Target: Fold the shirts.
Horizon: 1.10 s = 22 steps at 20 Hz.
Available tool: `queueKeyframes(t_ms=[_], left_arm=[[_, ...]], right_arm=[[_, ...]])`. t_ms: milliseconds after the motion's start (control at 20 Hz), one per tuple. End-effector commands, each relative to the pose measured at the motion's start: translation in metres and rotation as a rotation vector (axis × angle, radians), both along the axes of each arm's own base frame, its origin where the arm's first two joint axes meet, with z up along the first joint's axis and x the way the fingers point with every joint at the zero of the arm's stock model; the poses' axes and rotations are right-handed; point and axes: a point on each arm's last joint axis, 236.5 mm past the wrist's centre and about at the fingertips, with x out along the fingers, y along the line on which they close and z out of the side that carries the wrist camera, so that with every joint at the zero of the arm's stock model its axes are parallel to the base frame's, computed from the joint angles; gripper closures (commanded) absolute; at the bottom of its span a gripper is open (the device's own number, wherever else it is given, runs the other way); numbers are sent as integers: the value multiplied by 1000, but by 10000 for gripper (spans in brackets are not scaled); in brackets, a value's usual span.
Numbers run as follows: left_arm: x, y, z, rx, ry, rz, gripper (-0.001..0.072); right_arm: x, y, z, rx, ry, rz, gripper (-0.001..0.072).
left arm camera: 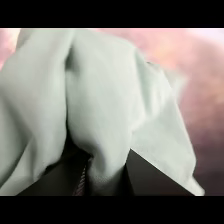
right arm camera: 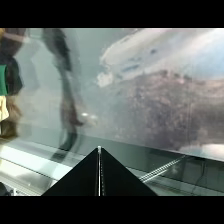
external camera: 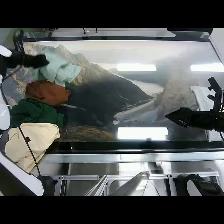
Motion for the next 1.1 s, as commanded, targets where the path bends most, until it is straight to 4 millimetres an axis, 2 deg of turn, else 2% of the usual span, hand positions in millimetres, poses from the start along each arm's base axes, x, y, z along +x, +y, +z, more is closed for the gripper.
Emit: queueKeyframes(t_ms=[0,50,150,250,350,450,550,600,650,700,850,950,1000,1050], left_arm=[[-27,-92,116,-143,-189,-165,687],[-47,-123,137,-160,-191,-247,687],[-89,-178,162,-159,-168,-396,688],[-126,-227,168,-172,-122,-509,688],[-163,-274,159,-185,-57,-618,688],[-190,-311,137,-192,16,-698,689],[-217,-341,104,-192,103,-760,687],[-228,-350,90,-193,142,-778,668],[-239,-359,75,-192,179,-794,413],[-246,-364,64,-192,206,-800,371],[-254,-364,44,-192,255,-795,372],[-255,-352,44,-192,286,-795,372],[-257,-341,44,-194,325,-795,372],[-262,-326,43,-199,381,-792,372]], right_arm=[[0,0,0,0,2,1,687],[0,0,0,0,1,1,687],[0,0,0,0,1,1,687],[0,0,0,0,1,1,687],[0,0,0,0,1,1,687],[0,0,0,0,1,1,687],[0,0,0,0,1,1,687],[0,0,0,1,1,1,687],[0,0,0,0,1,0,687],[0,0,0,0,0,0,687],[0,0,0,0,2,2,687],[0,0,0,1,2,1,678],[-1,1,-1,1,4,3,625],[-4,2,-2,2,15,13,371]])
